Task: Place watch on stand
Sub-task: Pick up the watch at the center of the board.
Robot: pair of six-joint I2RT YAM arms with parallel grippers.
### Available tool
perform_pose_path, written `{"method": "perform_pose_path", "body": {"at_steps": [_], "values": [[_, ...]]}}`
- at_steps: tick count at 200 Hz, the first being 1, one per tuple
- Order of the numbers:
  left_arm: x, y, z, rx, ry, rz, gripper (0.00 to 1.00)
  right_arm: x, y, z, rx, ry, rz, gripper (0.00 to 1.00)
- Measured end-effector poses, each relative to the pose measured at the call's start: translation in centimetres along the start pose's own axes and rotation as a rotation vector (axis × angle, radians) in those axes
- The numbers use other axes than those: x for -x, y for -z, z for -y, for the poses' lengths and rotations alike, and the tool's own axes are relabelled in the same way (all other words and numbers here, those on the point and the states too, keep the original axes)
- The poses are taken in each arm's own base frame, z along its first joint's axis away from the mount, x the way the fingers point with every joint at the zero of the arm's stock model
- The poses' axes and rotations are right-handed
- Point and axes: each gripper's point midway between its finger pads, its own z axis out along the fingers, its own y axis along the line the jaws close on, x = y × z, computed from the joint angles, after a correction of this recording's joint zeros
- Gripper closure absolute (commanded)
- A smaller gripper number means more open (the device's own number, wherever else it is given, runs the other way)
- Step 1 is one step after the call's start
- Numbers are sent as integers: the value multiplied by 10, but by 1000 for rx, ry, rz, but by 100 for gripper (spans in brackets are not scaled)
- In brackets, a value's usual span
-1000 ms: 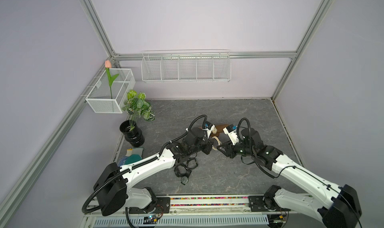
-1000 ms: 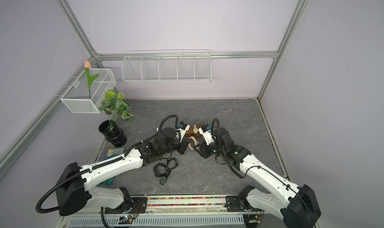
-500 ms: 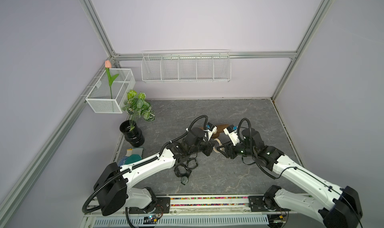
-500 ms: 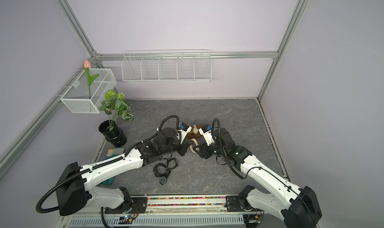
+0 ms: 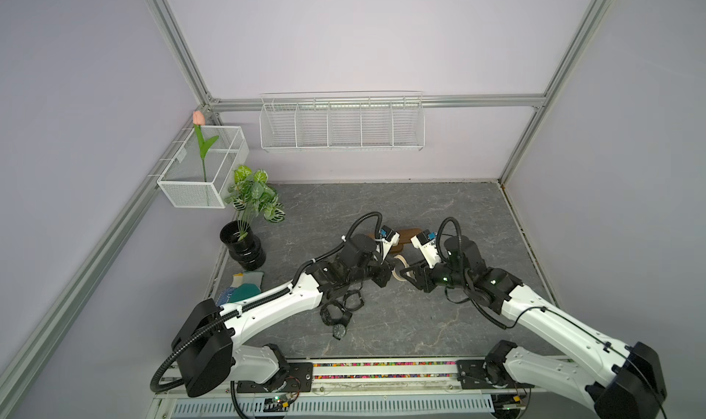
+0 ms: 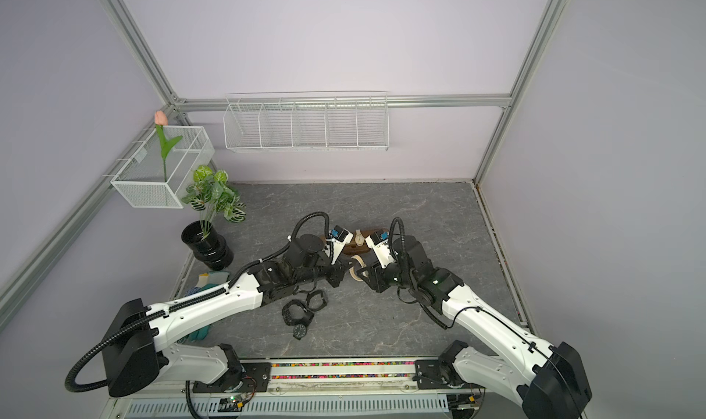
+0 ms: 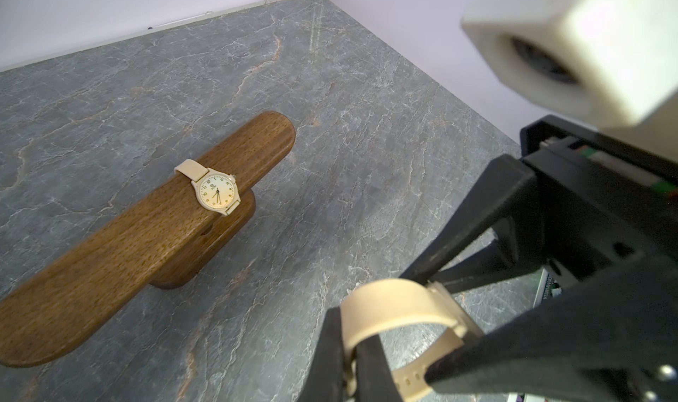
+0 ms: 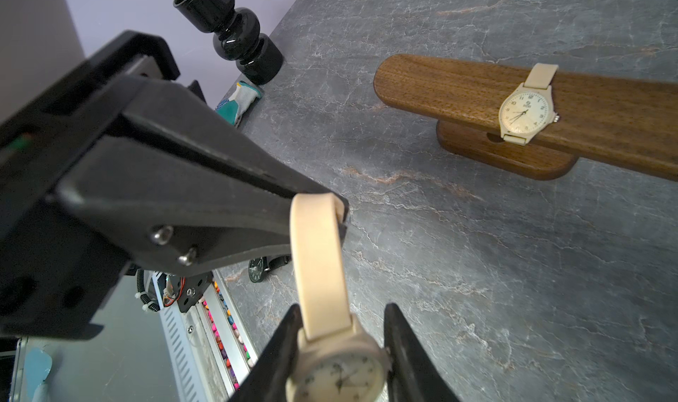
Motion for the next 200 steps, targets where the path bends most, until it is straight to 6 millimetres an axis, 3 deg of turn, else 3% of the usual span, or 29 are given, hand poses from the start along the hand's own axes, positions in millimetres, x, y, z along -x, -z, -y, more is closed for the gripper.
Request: {"method": "perform_pose_path", "body": {"at_steps": [44,96,200], "values": [[-3,-2,-1,3,1,-9,100,3,2,-1,-3,2,8,65],[-8,-7,-4,17,3,-26,100,4,2,-3,6,2,8,58],[-7,-7,-6,29,-5,-23,100,3,3,-5,19,0,4,66]]}}
